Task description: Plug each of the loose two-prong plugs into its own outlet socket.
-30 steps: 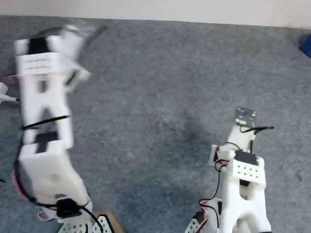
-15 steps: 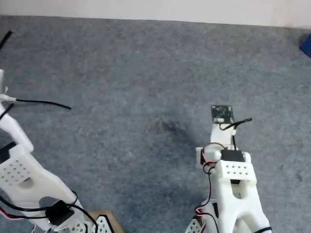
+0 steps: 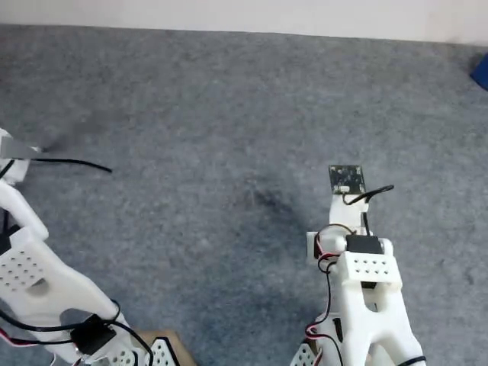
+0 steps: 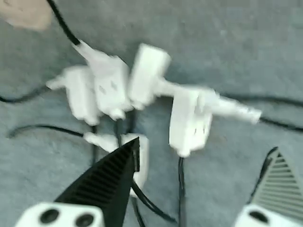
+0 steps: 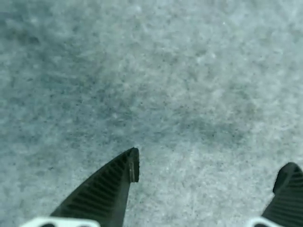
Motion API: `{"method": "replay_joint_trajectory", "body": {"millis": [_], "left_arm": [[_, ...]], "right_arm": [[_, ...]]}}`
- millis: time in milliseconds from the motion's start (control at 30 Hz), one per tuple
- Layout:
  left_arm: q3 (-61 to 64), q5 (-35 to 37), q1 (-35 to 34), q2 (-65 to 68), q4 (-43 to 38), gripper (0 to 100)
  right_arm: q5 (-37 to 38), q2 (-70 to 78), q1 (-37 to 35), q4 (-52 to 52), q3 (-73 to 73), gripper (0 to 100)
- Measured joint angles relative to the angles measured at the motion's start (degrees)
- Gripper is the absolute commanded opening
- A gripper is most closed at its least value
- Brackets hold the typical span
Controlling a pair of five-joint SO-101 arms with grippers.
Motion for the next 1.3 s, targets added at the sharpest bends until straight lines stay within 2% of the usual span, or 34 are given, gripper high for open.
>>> {"method": "replay_joint_trajectory", "body": {"millis": [100, 200, 300, 367, 467, 567, 733, 867, 1000, 1067, 1167, 1300], "left_arm": [[-4.0, 0.0, 0.3, 0.0, 8.1, 39], [-8.6, 0.4, 1.3, -2.4, 18.0, 39], [-9.1, 6.7, 2.8, -9.5, 21.2, 39], [-6.1, 10.6, 3.1, -15.7, 21.7, 39], [4.6, 12.6, 5.2, -27.3, 22.1, 39], [20.3, 13.0, 9.6, -41.3, 22.1, 39], [49.4, 13.1, 22.4, -70.4, 22.1, 39], [70.7, 17.9, 35.0, -93.9, 15.3, 39], [90.1, 23.3, 43.5, -114.3, 5.7, 39], [98.7, 23.9, 45.7, -122.9, 1.6, 39], [107.9, 24.3, 46.3, -133.1, -2.3, 39], [112.6, 24.4, 46.3, -134.6, -5.2, 39]], "right_arm": [[0.0, -1.9, 0.1, 8.3, -5.3, 42.2], [3.3, -7.1, 0.4, 20.4, -14.8, 42.2], [6.8, -14.7, 0.4, 31.2, -23.2, 42.2], [7.2, -20.9, 0.4, 34.4, -24.9, 42.2], [7.5, -30.9, 0.4, 36.0, -23.9, 42.2], [7.7, -40.2, 0.4, 36.1, -19.4, 42.2], [7.7, -52.8, 0.4, 36.1, -12.6, 42.2], [7.7, -57.8, 0.4, 33.9, -10.2, 42.1], [7.7, -58.5, 0.4, 29.8, -5.2, 42.1], [7.5, -58.9, 1.7, 27.2, -1.9, 42.1], [1.9, -58.5, 5.1, 23.2, 4.2, 42.1], [-3.3, -58.8, 8.8, 19.1, 11.0, 42.1]]}}
